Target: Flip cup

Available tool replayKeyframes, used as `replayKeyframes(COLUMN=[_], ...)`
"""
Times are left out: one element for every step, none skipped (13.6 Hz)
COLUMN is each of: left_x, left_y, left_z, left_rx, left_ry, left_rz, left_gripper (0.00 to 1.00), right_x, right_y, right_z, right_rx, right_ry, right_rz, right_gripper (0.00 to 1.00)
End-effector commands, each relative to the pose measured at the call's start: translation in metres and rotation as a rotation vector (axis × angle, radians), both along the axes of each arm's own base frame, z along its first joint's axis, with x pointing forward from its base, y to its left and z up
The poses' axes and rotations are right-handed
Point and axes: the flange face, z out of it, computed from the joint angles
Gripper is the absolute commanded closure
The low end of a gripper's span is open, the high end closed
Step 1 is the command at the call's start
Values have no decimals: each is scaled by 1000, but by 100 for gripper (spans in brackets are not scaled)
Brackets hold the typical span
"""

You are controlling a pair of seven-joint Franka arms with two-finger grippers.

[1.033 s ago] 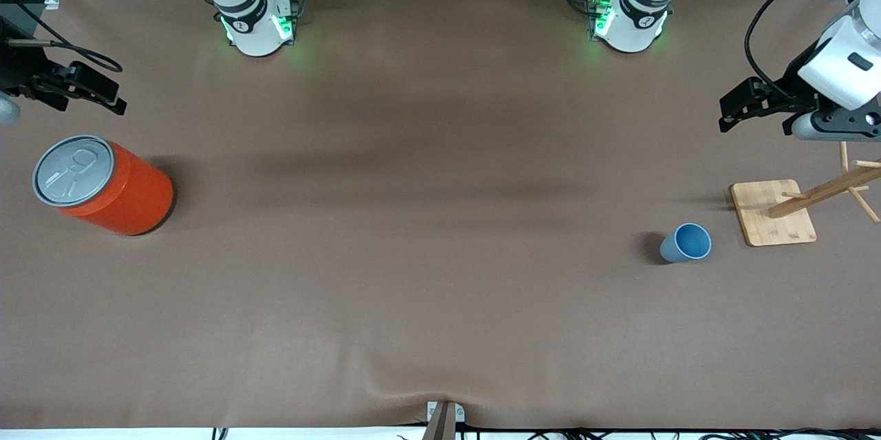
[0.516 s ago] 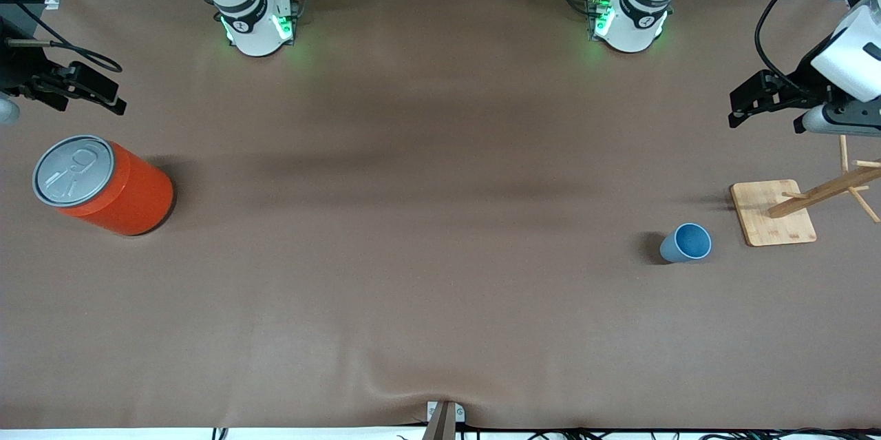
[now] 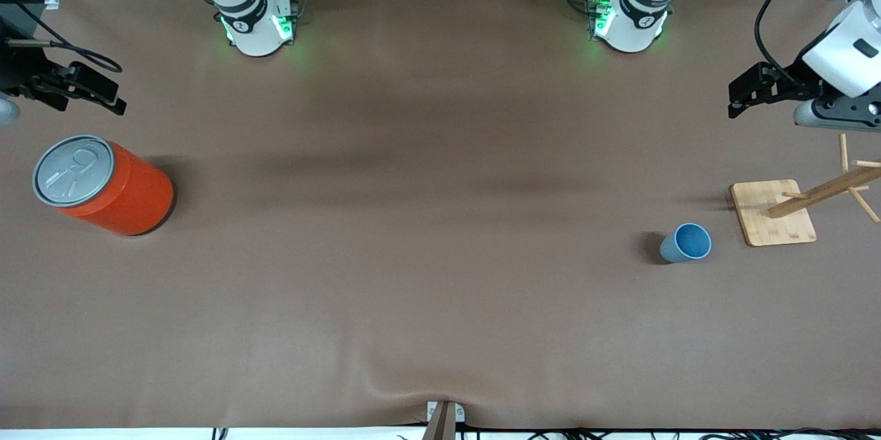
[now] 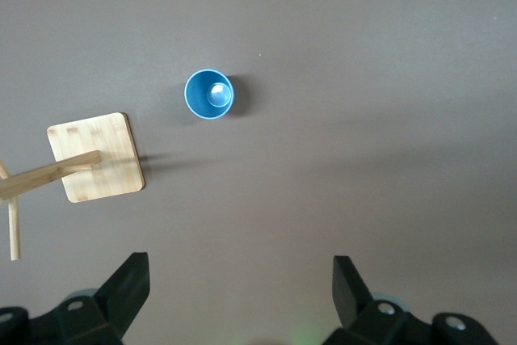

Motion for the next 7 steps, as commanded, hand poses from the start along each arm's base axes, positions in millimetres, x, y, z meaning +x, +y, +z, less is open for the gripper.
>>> replayKeyframes(left_x=[-8,-7,-8,-7,-8,-7,-8], left_y=[5,6,7,6,6,6,6], left_z=[10,9,10,9,10,8,8], left_rx=[19,19,19,19,18,17,17], left_ry=[-5,-2,-4,-1,-2,3,4], left_rz=[-13,0,6,8,8,6,6], left_gripper=[0,0,0,0,0,0,0], right_x=[1,0,-1,-1,-1,-1,-1], right_y=[2,1,1,1,0,-1,0], right_z=[3,3,2,2,3,2,3], right_rx=[2,-4,-9,-9,-12,-19,-25], right_ry=[5,5,14,14,12,14,12], right_rz=[17,15,16,16,16,15,19], right_gripper=[0,0,0,0,0,0,0])
